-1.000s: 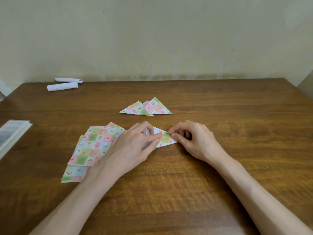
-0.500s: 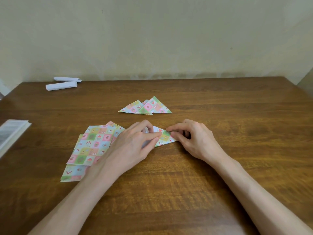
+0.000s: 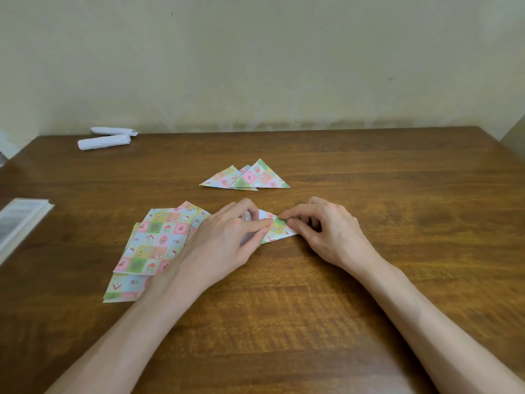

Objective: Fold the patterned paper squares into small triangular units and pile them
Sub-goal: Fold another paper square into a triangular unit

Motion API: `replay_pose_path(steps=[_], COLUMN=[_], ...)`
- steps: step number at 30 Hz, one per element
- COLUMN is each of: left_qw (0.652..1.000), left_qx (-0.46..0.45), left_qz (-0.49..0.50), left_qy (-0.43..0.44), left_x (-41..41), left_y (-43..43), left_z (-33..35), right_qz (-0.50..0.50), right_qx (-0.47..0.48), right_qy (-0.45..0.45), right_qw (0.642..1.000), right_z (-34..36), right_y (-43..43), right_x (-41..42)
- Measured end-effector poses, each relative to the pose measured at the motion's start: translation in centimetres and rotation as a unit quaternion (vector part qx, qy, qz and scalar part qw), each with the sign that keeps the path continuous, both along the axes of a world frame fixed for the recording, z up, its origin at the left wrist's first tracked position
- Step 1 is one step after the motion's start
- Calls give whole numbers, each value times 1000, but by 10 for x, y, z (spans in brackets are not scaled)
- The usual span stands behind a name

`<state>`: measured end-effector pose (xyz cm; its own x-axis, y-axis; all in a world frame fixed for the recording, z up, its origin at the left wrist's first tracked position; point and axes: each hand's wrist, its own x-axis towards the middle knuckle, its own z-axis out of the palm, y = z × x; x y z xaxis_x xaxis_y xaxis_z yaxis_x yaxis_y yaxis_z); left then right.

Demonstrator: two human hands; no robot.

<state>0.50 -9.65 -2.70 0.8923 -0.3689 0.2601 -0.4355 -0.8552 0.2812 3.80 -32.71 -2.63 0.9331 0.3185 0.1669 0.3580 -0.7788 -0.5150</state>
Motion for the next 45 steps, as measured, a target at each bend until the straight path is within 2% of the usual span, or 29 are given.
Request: replay_pose_path(steps=[36,45], left_qw=[1000,993], left_qx=[-18,-88], left_qz=[0,79], left_qy=[-1,-15], left_x=[1,7], left_y=[-2,-15], left_z=[2,1], right_qz=[8,18], right_qx=[-18,-7], right_qy=[-1,4], right_qw=[1000,1000], right_z=[-2,1], right_y=[1,-3], right_x=[2,3])
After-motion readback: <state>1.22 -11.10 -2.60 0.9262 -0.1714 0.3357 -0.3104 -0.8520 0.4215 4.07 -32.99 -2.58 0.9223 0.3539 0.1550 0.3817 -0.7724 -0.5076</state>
